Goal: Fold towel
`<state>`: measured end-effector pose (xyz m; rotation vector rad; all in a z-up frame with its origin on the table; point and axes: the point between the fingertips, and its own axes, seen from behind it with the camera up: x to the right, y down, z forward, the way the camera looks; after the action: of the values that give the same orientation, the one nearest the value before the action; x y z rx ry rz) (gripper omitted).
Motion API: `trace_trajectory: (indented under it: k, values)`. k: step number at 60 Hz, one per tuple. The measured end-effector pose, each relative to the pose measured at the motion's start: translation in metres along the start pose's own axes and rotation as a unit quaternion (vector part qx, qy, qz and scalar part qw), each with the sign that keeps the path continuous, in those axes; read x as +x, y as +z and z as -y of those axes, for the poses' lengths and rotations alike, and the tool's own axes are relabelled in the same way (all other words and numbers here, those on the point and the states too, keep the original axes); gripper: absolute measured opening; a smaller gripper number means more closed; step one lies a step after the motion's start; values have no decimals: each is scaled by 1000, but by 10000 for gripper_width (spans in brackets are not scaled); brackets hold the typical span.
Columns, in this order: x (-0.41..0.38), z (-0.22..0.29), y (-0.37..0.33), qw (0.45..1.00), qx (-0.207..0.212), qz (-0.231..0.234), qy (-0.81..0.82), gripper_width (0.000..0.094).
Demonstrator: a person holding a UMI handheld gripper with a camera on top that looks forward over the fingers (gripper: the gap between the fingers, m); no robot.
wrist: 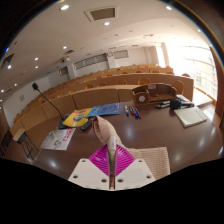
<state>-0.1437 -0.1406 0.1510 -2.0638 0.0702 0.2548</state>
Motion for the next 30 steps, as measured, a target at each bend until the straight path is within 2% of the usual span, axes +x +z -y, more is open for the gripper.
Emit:
trace_trajectory:
  k: [4, 8, 12, 15, 18, 21, 23, 26, 30]
  values:
    - [43, -6, 5, 999, -4, -32, 5, 40]
    - [87, -30, 13, 997, -29, -71, 10, 47]
    - [124, -55, 21, 993, -54, -108, 12, 99]
    - [148, -73, 23, 989, -72, -131, 11, 209]
    - [174, -85, 18, 983, -84, -162, 2, 419]
    - [196, -86, 9, 978, -80, -192, -8, 649]
    - [202, -83, 2, 975, -74, -207, -13, 769]
    - [206, -76, -9, 973, -65, -219, -18, 862]
    - [203, -67, -25, 973, -57, -222, -23, 851]
